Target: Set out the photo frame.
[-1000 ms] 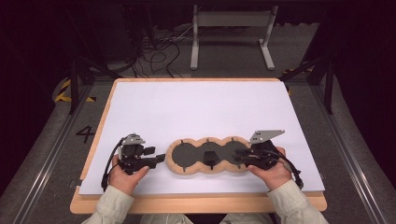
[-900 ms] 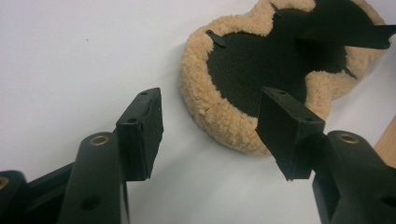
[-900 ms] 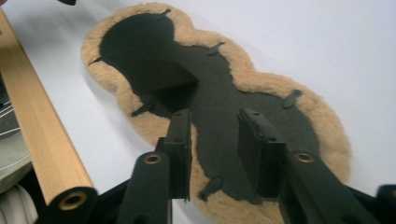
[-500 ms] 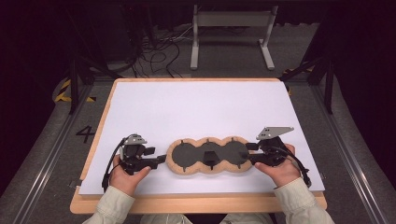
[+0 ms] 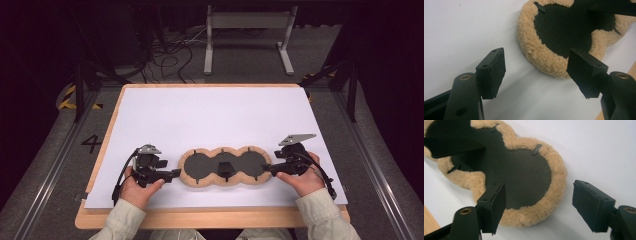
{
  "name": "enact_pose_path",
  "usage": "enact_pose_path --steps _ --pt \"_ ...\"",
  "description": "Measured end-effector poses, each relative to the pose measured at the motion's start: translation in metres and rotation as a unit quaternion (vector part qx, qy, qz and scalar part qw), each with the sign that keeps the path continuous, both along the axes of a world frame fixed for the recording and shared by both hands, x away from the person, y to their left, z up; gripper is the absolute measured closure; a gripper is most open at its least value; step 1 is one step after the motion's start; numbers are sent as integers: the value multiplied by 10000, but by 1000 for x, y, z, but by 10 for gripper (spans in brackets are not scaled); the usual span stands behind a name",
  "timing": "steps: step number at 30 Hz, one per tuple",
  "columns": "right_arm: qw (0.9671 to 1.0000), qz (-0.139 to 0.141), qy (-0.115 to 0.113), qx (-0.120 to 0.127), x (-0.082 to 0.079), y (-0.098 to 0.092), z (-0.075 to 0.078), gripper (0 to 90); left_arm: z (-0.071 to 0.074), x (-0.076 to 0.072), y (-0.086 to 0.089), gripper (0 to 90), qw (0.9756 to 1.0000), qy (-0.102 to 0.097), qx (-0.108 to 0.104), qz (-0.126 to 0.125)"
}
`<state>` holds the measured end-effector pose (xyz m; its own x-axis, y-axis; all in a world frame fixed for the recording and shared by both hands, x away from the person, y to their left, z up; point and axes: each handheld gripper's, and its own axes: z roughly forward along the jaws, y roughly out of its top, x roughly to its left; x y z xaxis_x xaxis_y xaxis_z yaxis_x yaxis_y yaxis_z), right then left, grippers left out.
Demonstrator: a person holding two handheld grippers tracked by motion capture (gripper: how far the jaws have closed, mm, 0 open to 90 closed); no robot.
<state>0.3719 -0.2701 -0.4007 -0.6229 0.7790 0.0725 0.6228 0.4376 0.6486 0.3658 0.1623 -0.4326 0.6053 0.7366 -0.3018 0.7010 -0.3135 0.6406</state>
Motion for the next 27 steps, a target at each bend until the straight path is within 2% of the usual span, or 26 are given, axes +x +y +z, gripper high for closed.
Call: enact_pose_path --steps 2,5,10,12,16,17,19,20,21,24,27 --pt "10000 -16 57 30 1 -1 -2 269 -1 1 0 306 10000 -9 10 -16" --pt "9996 -78 219 135 4 -3 -9 248 -4 3 -4 277 10000 81 31 -33" --pt "9987 -75 437 271 8 -4 -17 213 -10 6 -9 232 9996 284 -28 -56" --pt "9978 -59 564 336 9 -3 -20 197 -13 7 -12 212 9992 379 12 -82" --pt "9970 -48 691 353 10 -2 -24 184 -15 8 -15 204 9986 508 -54 -109" --pt "9967 -35 729 366 11 -2 -24 181 -15 9 -15 203 9990 439 2 -111" --pt "9963 -38 771 382 11 -1 -26 179 -17 8 -17 202 9983 566 -118 -118" --pt "9960 -41 808 389 11 -1 -26 177 -17 9 -18 201 9983 559 -82 -135" --pt "9957 -37 835 391 11 -1 -27 175 -18 9 -20 201 9977 641 -152 -172" --pt "9950 -23 910 404 12 -1 -29 171 -18 10 -24 202 9974 657 -216 -186" --pt "9931 -47 1079 459 12 -1 -31 169 -19 10 -29 204 9970 700 -249 -233"
